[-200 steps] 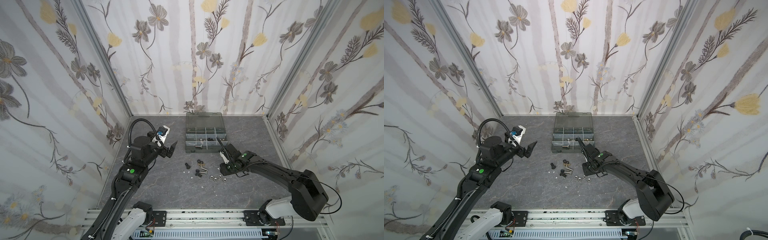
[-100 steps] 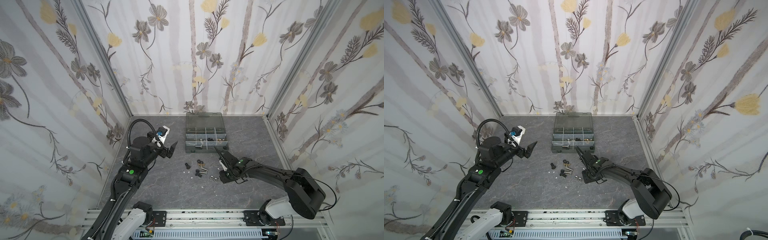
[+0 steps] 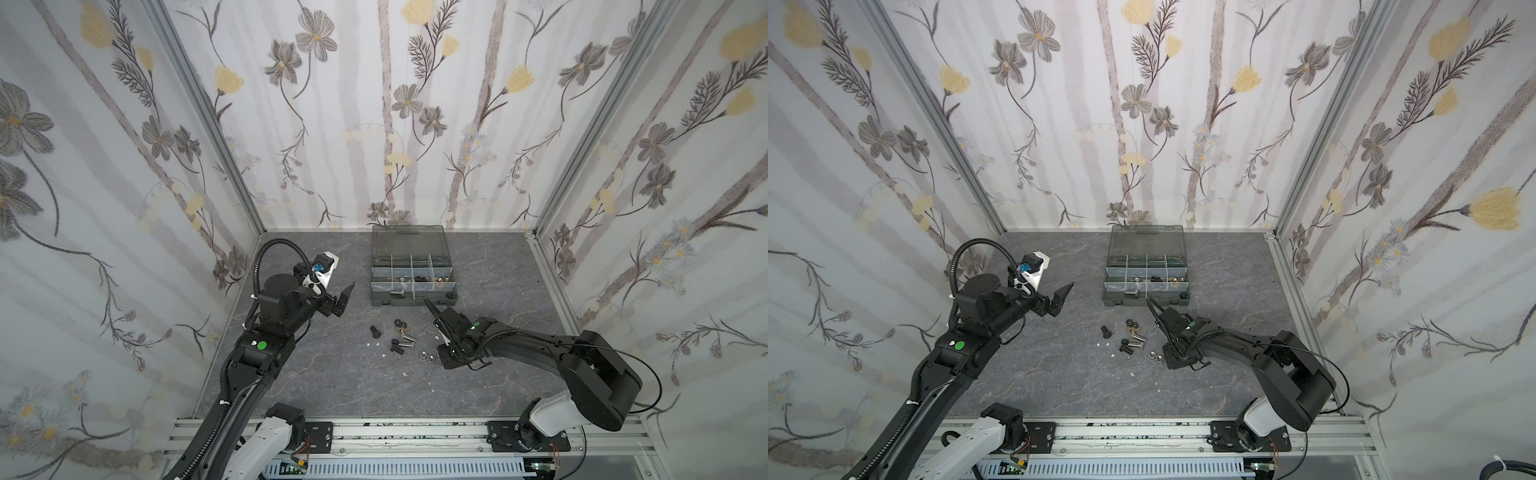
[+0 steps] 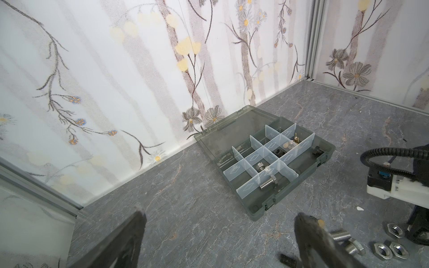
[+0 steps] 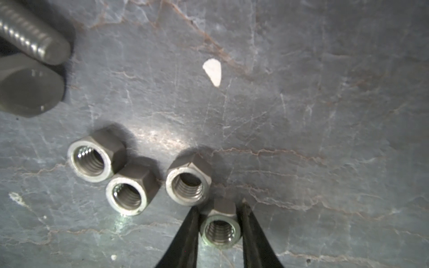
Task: Sort the screws and nuts into containers
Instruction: Pick up the nut from the bottom-center of the table.
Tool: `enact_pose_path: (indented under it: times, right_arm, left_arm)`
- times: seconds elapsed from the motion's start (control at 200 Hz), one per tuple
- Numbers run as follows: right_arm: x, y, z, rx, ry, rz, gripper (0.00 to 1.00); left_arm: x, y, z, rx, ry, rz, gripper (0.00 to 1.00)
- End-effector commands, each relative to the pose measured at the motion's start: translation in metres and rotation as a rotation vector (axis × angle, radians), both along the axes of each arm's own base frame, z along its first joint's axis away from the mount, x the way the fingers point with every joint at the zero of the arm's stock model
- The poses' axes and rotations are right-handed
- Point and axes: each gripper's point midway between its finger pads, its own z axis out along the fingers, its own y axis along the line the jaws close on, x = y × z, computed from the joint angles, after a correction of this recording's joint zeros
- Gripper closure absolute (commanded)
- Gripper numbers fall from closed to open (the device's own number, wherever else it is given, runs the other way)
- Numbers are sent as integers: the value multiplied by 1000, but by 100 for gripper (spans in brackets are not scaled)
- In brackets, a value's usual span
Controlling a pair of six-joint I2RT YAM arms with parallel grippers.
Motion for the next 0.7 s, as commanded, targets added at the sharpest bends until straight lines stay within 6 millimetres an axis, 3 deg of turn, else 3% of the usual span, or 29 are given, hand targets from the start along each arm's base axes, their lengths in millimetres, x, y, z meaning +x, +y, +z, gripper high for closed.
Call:
enact_pose_path:
  times: [0.0,0.14,0.285,0.54,0.694]
  right_arm:
    - [3,-6,-2,-30,-16,-16,74]
    - [1,-8,-2,-44,-5,-10,79]
    - [14,1,26,-23,-52,0,80]
    - [76,30,90,-52,-192,92,80]
    - [127,54,111,-57,-264,139,80]
  left_arm:
    - [0,-2,9,-11,-34,-10,0]
    - [0,-1,8,-10,-33,-8,0]
    - [0,-1,9,-9,-34,-9,0]
    - [-2,0,10,-11,-40,-6,0]
    - [-2,1,12,-7,-48,1,0]
